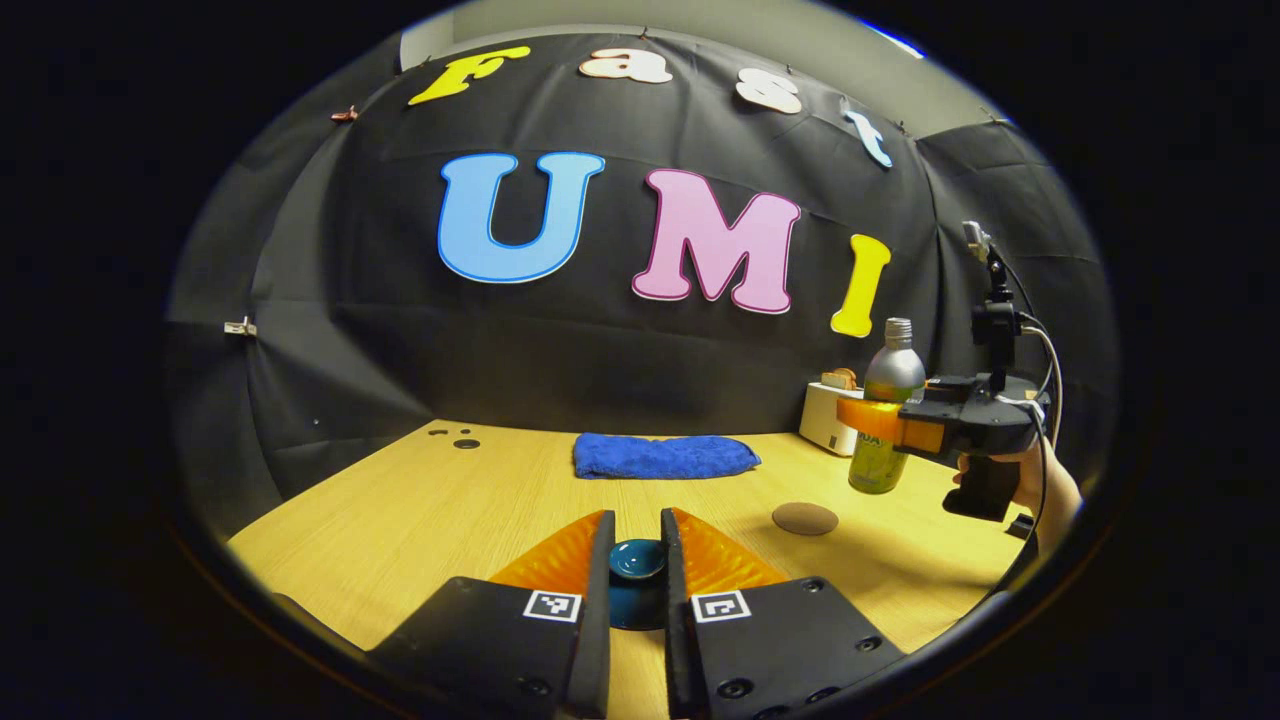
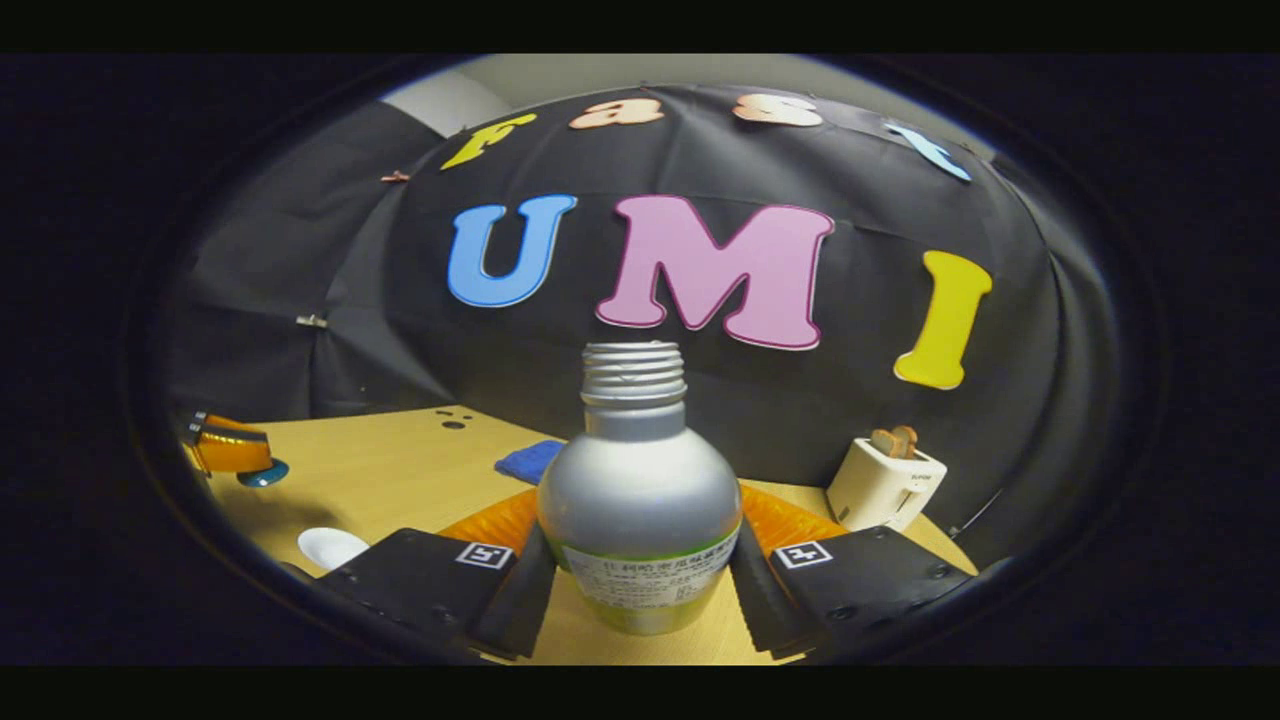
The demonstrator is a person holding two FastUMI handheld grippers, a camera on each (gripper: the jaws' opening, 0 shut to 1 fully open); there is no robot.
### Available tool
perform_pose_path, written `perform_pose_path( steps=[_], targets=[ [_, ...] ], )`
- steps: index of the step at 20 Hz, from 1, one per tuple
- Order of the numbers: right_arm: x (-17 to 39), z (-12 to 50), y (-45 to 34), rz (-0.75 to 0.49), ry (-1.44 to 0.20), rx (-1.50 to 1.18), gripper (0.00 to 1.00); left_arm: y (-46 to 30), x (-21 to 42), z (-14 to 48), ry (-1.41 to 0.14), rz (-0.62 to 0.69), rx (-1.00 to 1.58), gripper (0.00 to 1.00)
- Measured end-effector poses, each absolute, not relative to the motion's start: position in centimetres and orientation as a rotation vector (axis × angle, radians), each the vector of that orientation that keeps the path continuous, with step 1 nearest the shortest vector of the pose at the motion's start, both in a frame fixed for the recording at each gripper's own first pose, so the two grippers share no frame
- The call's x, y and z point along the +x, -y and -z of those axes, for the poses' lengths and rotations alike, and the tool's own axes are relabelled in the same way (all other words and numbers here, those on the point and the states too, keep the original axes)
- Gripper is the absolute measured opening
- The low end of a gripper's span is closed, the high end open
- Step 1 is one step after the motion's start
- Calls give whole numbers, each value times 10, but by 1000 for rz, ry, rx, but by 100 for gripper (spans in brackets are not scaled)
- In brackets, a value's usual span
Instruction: Open the teacup lid with one hand, grasp the water bottle and pour water into the teacup with the other hand; after pouring, place the water bottle on the coaster and then close the teacup lid.
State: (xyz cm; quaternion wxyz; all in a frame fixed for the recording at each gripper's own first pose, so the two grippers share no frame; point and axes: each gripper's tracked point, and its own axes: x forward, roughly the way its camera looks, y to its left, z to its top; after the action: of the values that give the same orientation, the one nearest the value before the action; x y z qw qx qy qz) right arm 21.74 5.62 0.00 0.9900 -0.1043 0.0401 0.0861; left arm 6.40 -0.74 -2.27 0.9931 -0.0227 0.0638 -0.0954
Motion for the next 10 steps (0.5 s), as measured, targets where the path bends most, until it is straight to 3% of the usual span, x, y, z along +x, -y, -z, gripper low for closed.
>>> perform_pose_path(
  steps=[10],
  targets=[
    [277, 69, -51, -216, -115, -129, 80, 24, 68, 31, -134, 225, -83, 26]
  ],
)
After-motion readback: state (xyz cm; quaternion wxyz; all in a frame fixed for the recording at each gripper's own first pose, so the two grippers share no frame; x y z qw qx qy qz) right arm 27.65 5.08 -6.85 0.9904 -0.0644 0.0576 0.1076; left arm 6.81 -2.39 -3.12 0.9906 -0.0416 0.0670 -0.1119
